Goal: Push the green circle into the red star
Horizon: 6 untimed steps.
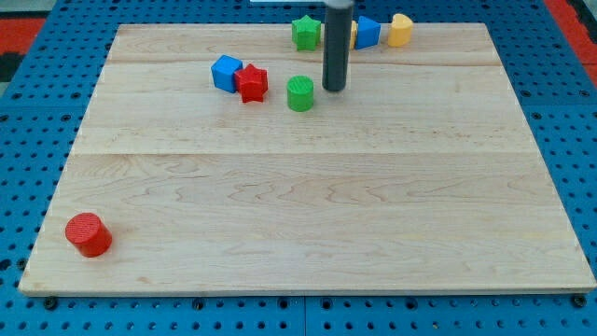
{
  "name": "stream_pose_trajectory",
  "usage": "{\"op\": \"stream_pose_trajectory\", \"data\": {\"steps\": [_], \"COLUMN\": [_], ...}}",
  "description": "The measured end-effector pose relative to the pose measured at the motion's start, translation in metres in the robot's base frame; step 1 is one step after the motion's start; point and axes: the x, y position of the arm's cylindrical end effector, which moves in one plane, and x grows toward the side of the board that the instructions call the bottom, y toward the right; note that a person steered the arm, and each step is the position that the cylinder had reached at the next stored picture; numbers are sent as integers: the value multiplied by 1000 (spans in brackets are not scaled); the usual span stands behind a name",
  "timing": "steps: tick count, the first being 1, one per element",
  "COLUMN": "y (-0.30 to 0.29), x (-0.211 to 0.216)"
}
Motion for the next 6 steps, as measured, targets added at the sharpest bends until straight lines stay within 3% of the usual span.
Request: {"op": "stream_pose_trajectory", "data": {"steps": [1,2,4,6], "y": [-60,-74,-78,-91], "x": [-10,-35,2,-45]}}
